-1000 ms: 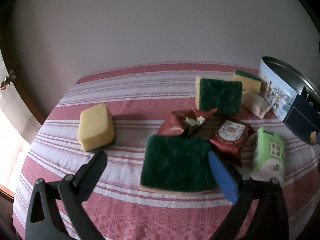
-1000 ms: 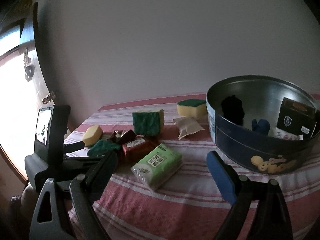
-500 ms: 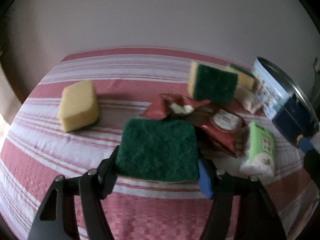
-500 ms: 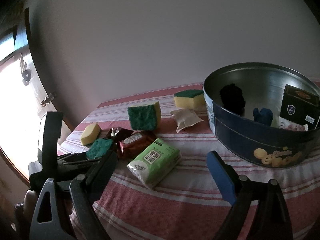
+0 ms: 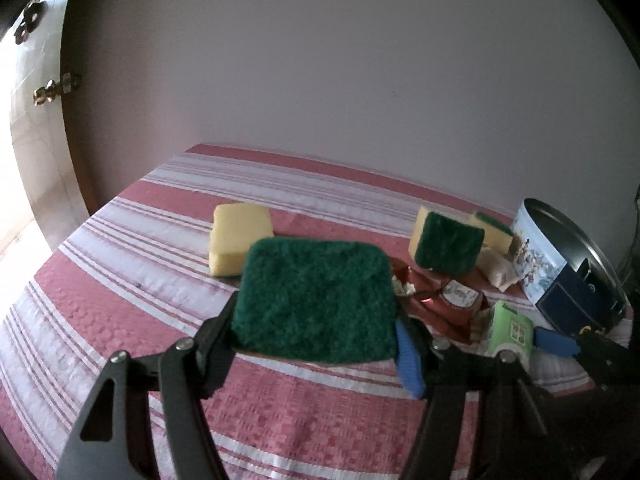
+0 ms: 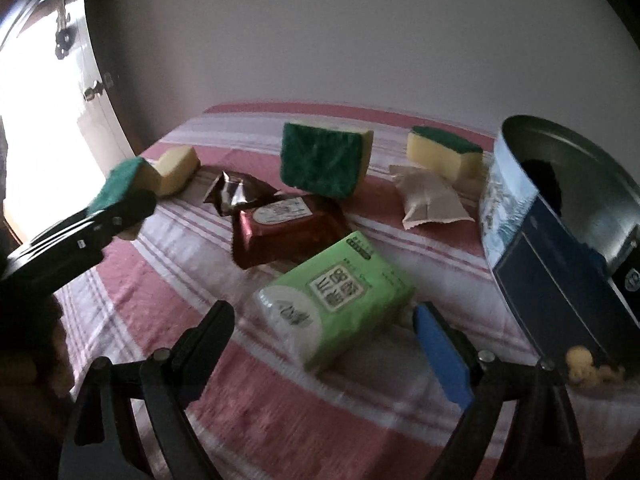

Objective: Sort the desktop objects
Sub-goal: 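Grasp the green scouring sponge with the left tool while the right tool grasps the green tissue pack, then carry the sponge and tissue pack over the tin with both tools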

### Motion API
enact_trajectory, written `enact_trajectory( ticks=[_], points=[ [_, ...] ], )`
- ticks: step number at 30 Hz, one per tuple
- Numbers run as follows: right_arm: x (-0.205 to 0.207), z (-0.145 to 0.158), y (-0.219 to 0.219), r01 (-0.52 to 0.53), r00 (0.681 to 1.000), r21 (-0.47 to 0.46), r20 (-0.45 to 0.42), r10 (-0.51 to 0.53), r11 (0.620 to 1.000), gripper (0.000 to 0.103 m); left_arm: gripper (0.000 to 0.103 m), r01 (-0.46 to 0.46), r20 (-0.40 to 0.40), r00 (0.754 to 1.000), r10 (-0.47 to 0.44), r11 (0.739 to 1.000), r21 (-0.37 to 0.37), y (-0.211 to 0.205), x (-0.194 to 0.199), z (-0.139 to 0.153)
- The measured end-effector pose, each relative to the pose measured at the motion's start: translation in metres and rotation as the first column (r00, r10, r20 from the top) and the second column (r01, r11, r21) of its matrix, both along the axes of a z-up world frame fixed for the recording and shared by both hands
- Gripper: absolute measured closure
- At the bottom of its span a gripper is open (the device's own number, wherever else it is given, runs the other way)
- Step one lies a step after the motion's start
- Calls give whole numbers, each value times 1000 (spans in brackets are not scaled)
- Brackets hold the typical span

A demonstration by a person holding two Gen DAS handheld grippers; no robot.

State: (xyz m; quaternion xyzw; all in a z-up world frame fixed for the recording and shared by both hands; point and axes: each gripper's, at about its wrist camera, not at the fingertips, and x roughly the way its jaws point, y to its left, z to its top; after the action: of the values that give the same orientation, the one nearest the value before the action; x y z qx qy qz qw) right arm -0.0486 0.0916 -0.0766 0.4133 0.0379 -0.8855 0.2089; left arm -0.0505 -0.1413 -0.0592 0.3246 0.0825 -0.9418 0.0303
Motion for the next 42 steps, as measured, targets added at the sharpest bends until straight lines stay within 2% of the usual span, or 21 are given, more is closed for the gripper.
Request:
enact_trajectory(
  ticks=[2, 6, 9, 13, 15, 19, 23, 30, 35, 42],
  points=[
    [-12, -6, -2, -16, 999, 23, 33, 16, 1000, 10, 36, -1, 12, 1000, 1, 1000, 8, -4, -4, 0],
    [-18, -8, -5, -53, 998, 34, 29, 52, 998, 10, 36, -2, 18, 1000, 2, 1000, 12, -5, -3, -3],
    [-16, -8, -3, -53, 998, 39, 18, 52, 998, 19, 36, -7, 30, 1000, 7, 1000, 15, -8, -3, -5],
    [-11, -8, 1, -61, 998, 27, 18, 61, 998, 20, 36, -23, 34, 999, 22, 1000, 19, -10, -3, -5],
    [-9, -6, 7, -53, 999, -16, 7, 53, 998, 20, 36, -35, 28, 999, 34, 999, 18, -10, -2, -5],
    [2, 12, 29, -35, 995, -155, -93, 21, 987, 20, 36, -44, 13, 999, 44, 999, 5, -9, 1, -3],
    [21, 31, 43, -10, 972, -205, -234, -39, 979, 20, 36, -21, -12, 1000, 22, 1000, 4, 2, 2, 1],
    [40, 46, 52, 84, 902, -119, -413, -126, 989, 20, 36, 28, -44, 999, -30, 999, -45, 36, -2, 6],
    [42, 48, 61, 111, 888, -119, -434, -152, 987, 19, 36, 38, -60, 997, -42, 996, -76, 50, -1, 9],
    [50, 51, 81, 163, 866, -124, -458, -202, 979, 19, 36, 60, -67, 996, -66, 995, -82, 67, 1, 11]
  ],
)
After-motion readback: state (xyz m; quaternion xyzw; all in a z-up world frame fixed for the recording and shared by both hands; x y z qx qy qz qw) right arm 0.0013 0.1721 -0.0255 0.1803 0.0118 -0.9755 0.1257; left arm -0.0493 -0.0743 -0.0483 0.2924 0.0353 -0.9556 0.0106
